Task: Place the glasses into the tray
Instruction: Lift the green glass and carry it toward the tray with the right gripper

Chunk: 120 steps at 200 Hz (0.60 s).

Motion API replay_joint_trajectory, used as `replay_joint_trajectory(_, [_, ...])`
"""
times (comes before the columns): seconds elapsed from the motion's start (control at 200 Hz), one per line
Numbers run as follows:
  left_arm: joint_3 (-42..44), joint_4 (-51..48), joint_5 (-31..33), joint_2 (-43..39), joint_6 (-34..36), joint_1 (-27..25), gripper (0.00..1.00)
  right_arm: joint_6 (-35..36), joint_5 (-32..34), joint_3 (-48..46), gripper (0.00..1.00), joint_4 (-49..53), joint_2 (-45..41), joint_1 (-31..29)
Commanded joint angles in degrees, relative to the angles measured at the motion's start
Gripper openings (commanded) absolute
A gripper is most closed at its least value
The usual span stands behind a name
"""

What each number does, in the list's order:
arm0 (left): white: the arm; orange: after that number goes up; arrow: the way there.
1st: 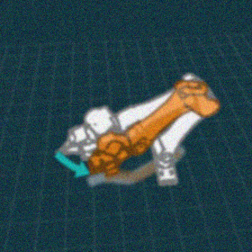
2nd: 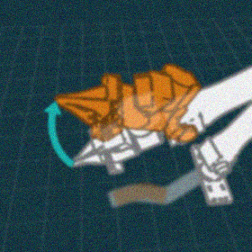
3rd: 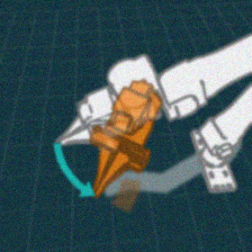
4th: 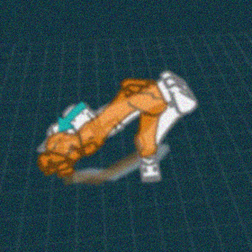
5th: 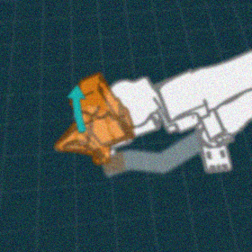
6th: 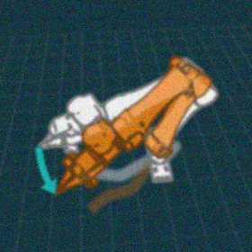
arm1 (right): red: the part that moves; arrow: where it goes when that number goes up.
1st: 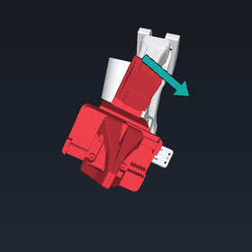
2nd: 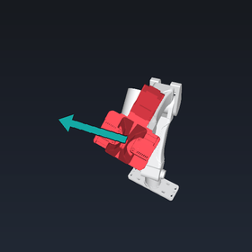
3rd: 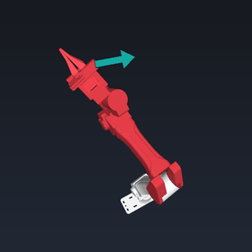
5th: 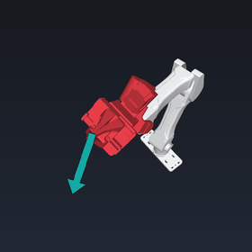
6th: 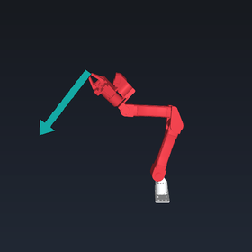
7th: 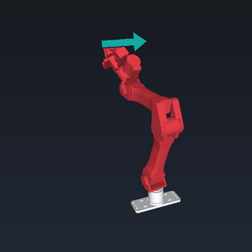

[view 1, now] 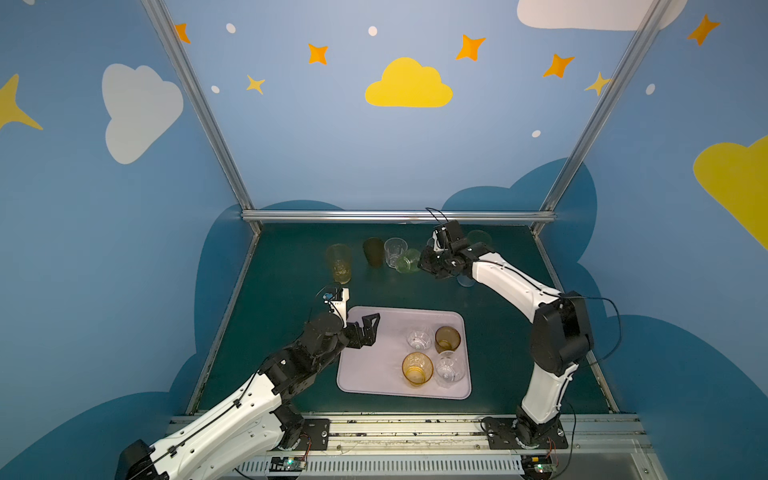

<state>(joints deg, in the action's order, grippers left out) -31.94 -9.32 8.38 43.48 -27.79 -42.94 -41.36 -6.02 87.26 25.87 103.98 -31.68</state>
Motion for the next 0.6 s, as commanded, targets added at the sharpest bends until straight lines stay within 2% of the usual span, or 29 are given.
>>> replay_joint_trajectory(0.0, [-2.36,-2.82,-0.52,-1.11,-2.08,0.4,1.0,1.15,1.09,-2.81,0.0,-1.24,-4.75,-1.26])
replay_joint_trajectory(0.596, [-6.08,-16.05,-3.54,-7.0,-10.27,0.48,1.0,3.31,3.7,-16.14,0.0,0.02,-21.32,-7.28])
